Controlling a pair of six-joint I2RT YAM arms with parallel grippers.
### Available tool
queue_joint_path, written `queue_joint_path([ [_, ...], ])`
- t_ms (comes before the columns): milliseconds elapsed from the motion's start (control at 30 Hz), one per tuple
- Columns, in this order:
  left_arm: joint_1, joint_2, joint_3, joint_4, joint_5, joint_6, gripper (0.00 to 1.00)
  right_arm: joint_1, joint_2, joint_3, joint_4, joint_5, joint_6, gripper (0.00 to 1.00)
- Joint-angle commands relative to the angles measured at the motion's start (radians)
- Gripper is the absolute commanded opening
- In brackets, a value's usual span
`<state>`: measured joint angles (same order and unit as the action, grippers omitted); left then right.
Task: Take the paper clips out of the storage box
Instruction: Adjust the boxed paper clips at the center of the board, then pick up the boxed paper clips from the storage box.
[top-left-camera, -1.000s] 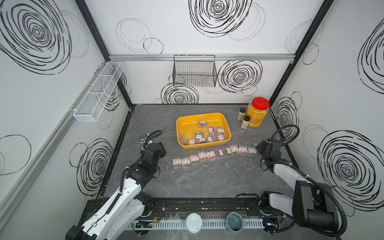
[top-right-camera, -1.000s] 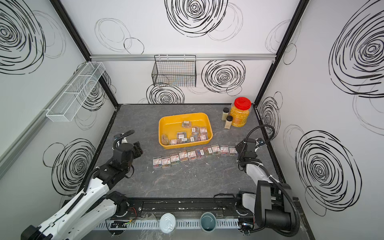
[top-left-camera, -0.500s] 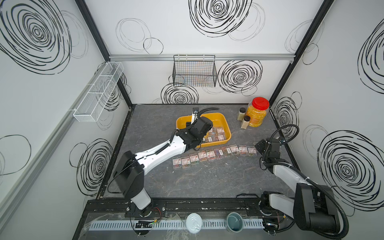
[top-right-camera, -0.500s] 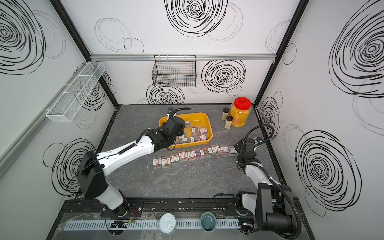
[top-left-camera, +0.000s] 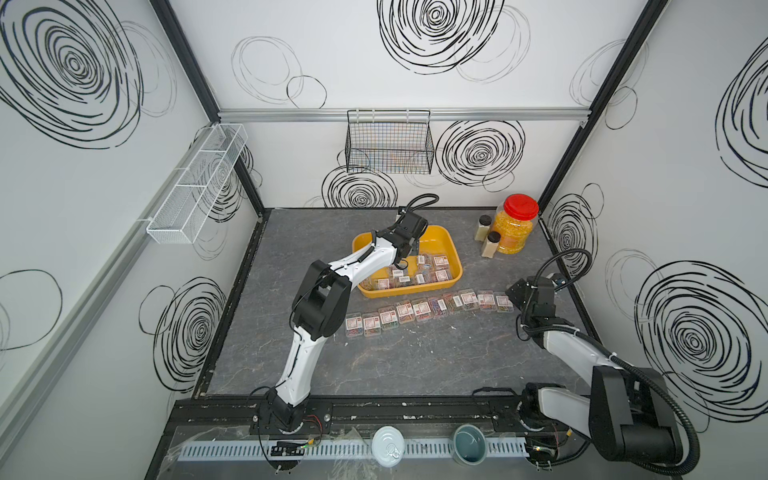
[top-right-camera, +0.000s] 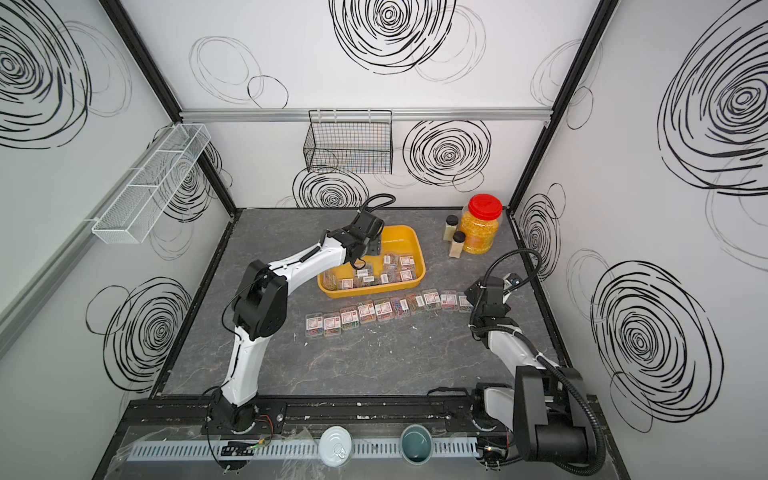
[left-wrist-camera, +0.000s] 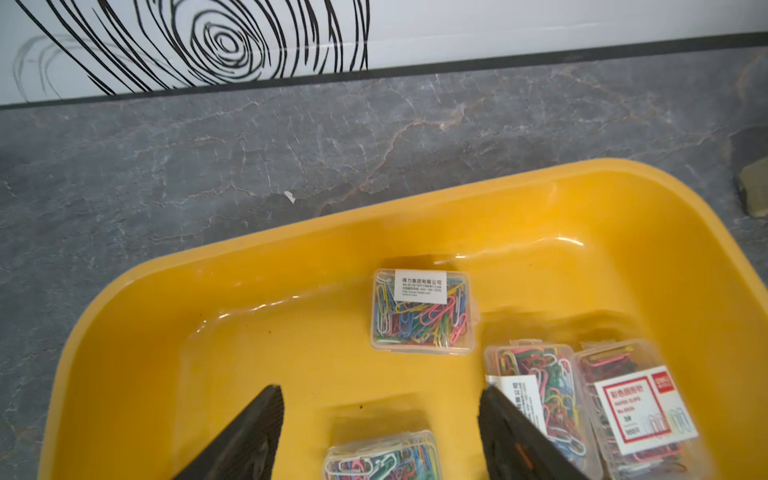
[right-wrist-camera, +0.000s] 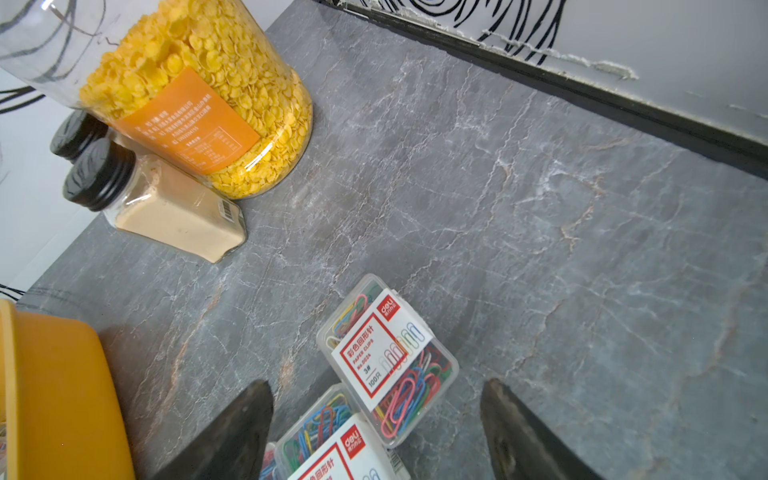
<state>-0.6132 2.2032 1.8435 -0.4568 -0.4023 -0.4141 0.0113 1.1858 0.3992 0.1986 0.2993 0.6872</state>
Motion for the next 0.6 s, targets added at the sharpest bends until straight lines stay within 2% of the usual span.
queue_joint_path([
  [0, 0.010, 0.039, 0.063, -0.016, 0.044, 0.066, 0.83, 0.010, 0.009, 0.035, 0.000, 0.036, -0.009, 0.81],
  [133, 0.012, 0.106, 0.142, -0.059, 0.068, 0.112, 0.85, 0.015, 0.005, 0.032, 0.002, 0.041, -0.011, 0.82],
  [367, 0.050, 0.220, 0.262, -0.099, 0.157, 0.108, 0.80, 0.017, 0.007, 0.033, -0.001, 0.045, -0.012, 0.82],
  [567, 0.074, 0.308, 0.369, -0.161, 0.198, 0.142, 0.81, 0.020, 0.007, 0.033, -0.001, 0.049, -0.012, 0.83],
])
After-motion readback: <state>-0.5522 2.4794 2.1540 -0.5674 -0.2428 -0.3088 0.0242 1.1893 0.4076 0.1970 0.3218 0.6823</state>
